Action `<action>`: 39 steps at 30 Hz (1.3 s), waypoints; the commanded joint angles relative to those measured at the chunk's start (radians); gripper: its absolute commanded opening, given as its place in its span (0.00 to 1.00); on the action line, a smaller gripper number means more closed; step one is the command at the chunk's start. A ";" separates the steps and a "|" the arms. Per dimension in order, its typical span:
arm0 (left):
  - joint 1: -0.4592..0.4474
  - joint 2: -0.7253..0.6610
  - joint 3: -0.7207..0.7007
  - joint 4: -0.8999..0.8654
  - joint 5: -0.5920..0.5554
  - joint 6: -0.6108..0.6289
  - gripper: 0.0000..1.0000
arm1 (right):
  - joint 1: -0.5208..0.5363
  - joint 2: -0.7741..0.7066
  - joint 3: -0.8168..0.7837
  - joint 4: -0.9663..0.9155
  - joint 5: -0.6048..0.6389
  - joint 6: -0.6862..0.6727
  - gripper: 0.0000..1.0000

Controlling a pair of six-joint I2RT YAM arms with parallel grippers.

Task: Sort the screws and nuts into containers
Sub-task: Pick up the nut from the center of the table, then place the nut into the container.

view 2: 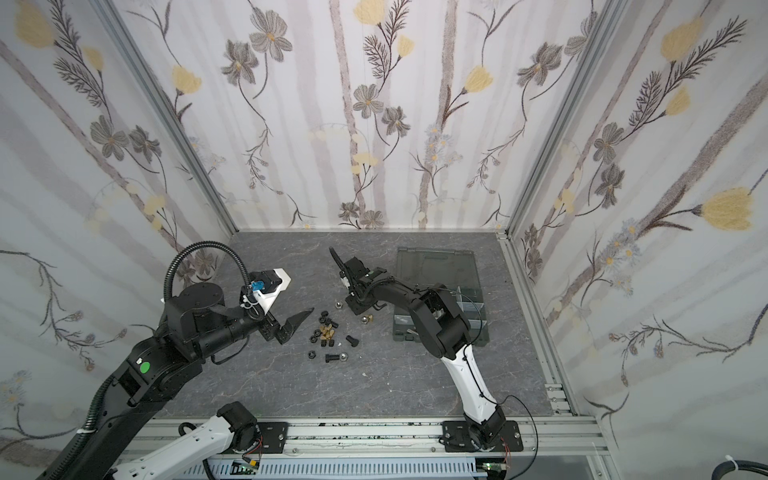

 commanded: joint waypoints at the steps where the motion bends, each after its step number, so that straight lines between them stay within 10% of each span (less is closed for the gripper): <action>1: 0.001 0.002 0.001 0.025 -0.006 0.020 1.00 | -0.004 -0.005 -0.016 -0.100 0.041 -0.006 0.33; 39: 0.000 0.023 0.011 0.039 0.010 0.022 1.00 | -0.148 -0.409 -0.331 -0.141 0.130 0.057 0.25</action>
